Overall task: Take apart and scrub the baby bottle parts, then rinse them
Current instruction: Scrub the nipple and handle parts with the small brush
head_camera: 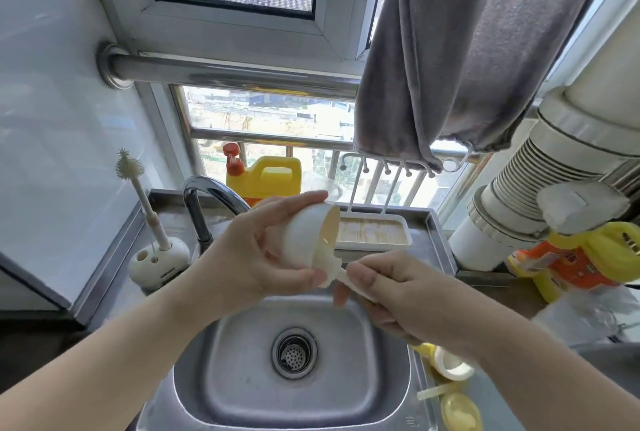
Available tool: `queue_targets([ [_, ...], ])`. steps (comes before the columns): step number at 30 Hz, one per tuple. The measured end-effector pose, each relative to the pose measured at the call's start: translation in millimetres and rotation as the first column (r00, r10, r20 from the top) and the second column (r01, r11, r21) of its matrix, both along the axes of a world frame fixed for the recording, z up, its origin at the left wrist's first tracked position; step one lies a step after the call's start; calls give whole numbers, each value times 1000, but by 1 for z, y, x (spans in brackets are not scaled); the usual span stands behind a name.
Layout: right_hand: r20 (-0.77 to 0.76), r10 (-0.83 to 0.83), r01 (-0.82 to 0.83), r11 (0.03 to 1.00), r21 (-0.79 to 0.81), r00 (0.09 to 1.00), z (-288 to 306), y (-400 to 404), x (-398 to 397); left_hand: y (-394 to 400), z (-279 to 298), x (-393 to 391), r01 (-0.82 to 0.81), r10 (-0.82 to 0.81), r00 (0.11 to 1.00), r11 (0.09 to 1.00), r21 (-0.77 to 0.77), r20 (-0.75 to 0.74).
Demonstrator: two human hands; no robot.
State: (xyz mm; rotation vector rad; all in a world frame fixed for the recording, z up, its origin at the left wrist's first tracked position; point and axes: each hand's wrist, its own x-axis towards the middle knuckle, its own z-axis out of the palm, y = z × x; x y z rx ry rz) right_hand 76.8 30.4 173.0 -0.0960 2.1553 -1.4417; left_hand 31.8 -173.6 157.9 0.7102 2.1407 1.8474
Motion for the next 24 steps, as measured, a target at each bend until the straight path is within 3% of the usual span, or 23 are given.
queue_targets([
  [2, 66, -3, 10, 994, -107, 998, -1, -4, 3, 1, -1, 3, 8, -9, 998, 1000, -20, -65],
  [3, -3, 17, -17, 999, -49, 1000, -5, -5, 3, 2, -2, 4, 17, -18, 997, 1000, -10, -76],
  [5, -287, 98, -22, 966, 256, 953, -7, -4, -2, 5, -5, 6, 33, -32, 999, 998, 59, -13],
  [7, -519, 194, 122, 850, 513, 833, -9, 0, -5, 7, -5, 5, 29, -38, 996, 994, 107, 78],
  [9, -656, 275, 317, 705, 635, 703, -11, 0, -3, 10, -2, 1, 19, -28, 995, 996, 89, 100],
  [11, -698, 304, 389, 656, 647, 648, -15, -9, 3, 12, -1, 0, 21, -31, 993, 996, 87, 115],
  [14, -637, 250, 234, 784, 576, 730, -19, -7, 5, 13, -6, 5, 20, -34, 990, 995, 102, 138],
  [15, -617, 290, 192, 781, 594, 732, -17, -3, 5, 12, -8, 6, 6, -22, 989, 995, 103, 147],
  [17, -595, 467, 233, 624, 746, 654, -10, 5, 7, 9, -11, 6, -23, -5, 979, 990, 136, 203],
  [19, -682, 493, 449, 516, 729, 540, -1, 13, 7, 7, -11, 4, -32, -16, 960, 986, 166, 279],
  [21, -739, 531, 525, 525, 670, 414, 8, 19, 4, 8, -9, 3, -14, -44, 943, 985, 171, 330],
  [24, -751, 522, 524, 541, 658, 404, 11, 14, 1, 10, -4, 3, 19, -85, 944, 979, 205, 318],
])
